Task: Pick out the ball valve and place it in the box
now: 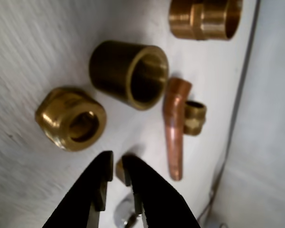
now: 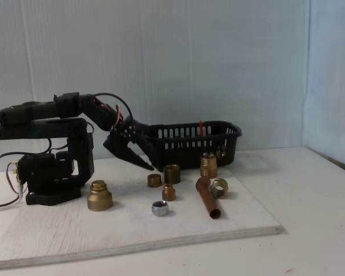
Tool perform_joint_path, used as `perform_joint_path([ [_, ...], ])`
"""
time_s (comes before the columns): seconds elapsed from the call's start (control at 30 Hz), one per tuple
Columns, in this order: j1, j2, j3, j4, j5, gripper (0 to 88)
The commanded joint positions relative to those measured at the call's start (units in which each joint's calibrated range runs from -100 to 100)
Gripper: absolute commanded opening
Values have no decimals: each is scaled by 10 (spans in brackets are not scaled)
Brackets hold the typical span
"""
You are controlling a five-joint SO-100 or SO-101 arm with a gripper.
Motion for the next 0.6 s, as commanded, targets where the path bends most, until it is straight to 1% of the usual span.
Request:
perform_joint_path([
  [0.0,-14,-5,14,-20,13,7],
  [0.1,-26,-5,15,-17,12,7],
  [0.57,-27,-6,3,-17,14,7],
])
